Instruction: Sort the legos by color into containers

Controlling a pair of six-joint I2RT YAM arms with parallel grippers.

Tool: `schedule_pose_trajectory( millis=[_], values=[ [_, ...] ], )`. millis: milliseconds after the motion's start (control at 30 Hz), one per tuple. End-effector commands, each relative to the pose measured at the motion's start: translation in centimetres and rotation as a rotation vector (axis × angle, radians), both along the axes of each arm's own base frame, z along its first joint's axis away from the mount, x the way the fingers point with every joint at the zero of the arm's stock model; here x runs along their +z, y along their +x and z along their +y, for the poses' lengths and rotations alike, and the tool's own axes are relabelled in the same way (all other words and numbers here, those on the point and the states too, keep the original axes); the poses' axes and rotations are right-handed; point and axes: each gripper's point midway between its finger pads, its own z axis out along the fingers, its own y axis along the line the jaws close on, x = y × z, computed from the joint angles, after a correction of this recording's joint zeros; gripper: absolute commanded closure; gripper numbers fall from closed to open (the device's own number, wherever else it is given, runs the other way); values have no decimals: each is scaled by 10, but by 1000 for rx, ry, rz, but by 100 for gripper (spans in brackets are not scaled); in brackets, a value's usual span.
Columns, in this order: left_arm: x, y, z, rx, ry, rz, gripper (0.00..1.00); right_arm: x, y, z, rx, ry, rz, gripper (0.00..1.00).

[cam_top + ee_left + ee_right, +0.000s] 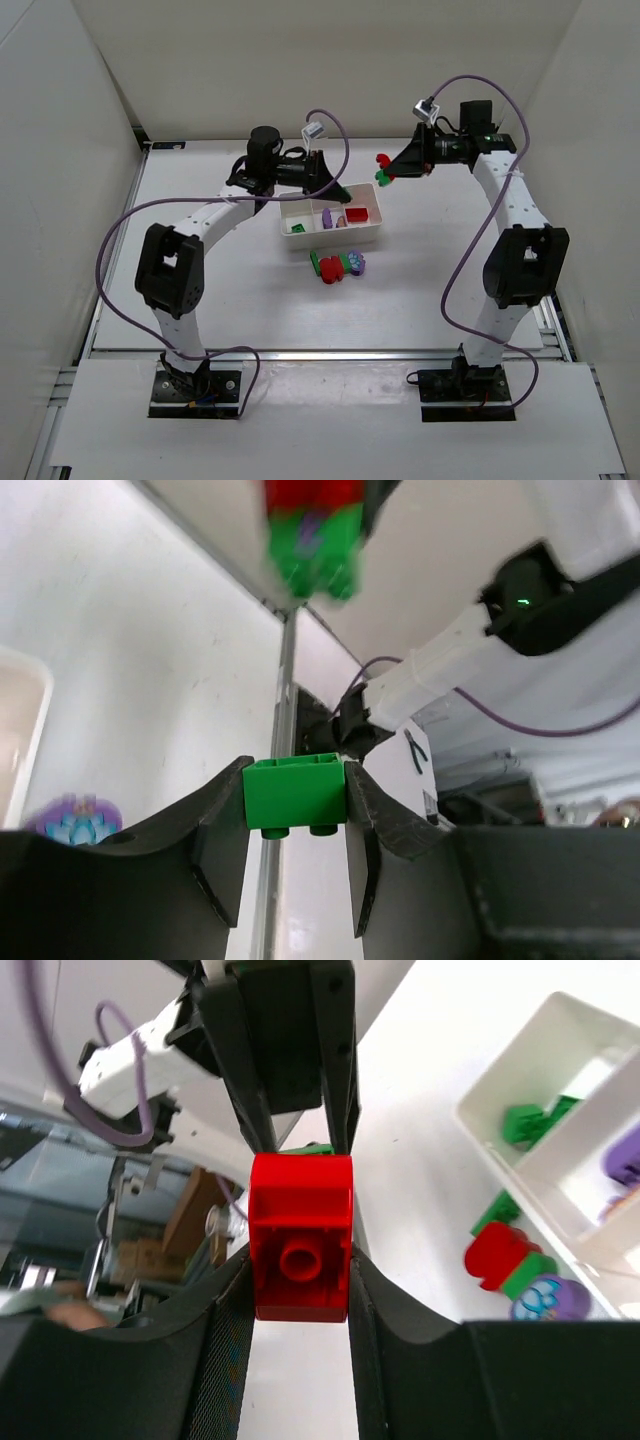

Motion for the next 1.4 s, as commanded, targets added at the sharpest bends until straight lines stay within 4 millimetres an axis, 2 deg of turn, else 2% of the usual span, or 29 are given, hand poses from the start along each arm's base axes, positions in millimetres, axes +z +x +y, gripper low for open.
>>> schedule_pose_trajectory(
  millis=[0,33,67,100,200,233,333,433,567,600,733,833,900,933,1000,1033,1067,1133,1167,1233,1267,1367],
  values=[
    [-12,-5,26,135,129,8,86,27,-8,-12,-38,-7,-109,100],
    [-12,5,34,204,166,-138,86,25,-6,-16,-56,-15,-102,100],
    [-24,13,44,280,250,-140,88,26,-8,-17,-58,-17,-112,100],
    [-51,26,62,413,406,-111,89,26,-9,-17,-59,-20,-109,100],
    [-78,36,94,541,611,-144,90,22,-8,-20,-72,-30,-96,100],
    [-88,46,108,615,692,-158,90,21,-8,-20,-73,-31,-93,100],
    [-107,57,129,678,825,-162,90,19,-6,-21,-80,-36,-92,100],
    [-125,63,136,682,905,-145,88,18,-5,-20,-77,-34,-82,100],
    [-143,66,140,683,981,-101,71,18,-3,-20,-78,-35,-82,100],
    [-150,66,141,676,995,-87,59,17,-3,-20,-79,-35,-75,100],
    [-157,65,137,644,1001,-81,35,16,-3,-20,-80,-36,-75,100],
    [-159,65,135,629,1003,-65,24,16,-4,-20,-79,-35,-73,100],
    [-146,67,126,608,936,-80,19,16,-5,-19,-74,-34,-72,100],
    [-133,76,125,629,885,-109,16,16,-5,-19,-72,-32,-72,100],
    [-106,70,105,559,713,-150,18,17,-7,-16,-65,-31,-70,100],
    [-78,66,99,555,614,-178,20,16,-8,-15,-58,-27,-68,100],
    [-51,56,82,440,417,-223,22,16,-9,-13,-50,-24,-64,100],
    [-22,41,66,358,267,-187,25,16,-10,-8,-28,-11,-57,100],
    [2,24,52,227,147,-219,25,16,-11,-6,-20,-6,-41,100],
    [10,11,39,132,82,-128,27,21,-12,-1,5,11,-51,100],
    [21,2,31,75,29,-175,27,21,-11,1,13,15,-29,100],
    [30,-12,20,21,-17,-130,26,25,-12,11,53,33,-20,100]
  ],
)
